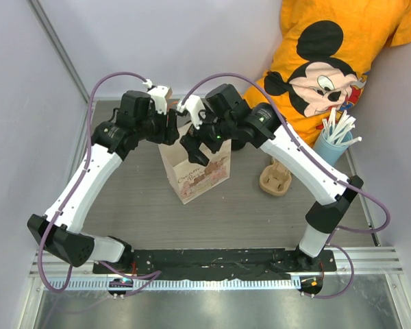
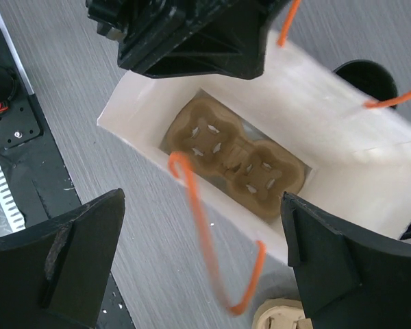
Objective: Pack the takeout coffee
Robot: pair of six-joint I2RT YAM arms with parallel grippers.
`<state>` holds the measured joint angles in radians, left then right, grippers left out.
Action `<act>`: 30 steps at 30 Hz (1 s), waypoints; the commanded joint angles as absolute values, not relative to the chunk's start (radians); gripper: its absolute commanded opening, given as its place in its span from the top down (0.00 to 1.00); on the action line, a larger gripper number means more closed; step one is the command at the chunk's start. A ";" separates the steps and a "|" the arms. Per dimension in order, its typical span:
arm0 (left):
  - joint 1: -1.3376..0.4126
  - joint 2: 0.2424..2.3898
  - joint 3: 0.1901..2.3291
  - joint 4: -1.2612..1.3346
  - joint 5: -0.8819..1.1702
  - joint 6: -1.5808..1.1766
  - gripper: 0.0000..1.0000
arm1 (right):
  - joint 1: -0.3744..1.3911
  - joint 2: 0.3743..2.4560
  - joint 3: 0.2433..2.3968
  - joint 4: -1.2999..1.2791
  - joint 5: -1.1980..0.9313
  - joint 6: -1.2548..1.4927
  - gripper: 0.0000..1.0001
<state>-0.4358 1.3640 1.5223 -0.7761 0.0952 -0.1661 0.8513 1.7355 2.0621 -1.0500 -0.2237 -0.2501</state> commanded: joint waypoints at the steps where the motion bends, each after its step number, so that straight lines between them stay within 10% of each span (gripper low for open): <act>1: -0.430 1.321 1.588 -0.756 0.069 -0.135 0.38 | 0.813 1.657 2.129 -1.040 -0.259 -0.268 0.00; 30: -0.428 1.331 1.628 -0.696 0.163 -0.015 0.30 | 0.758 1.480 1.830 -0.827 -0.268 -0.399 0.07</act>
<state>-0.4316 1.3285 1.5829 -0.7650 0.1368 -0.0586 0.7635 1.5406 1.9018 -0.9592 -0.2749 -0.3416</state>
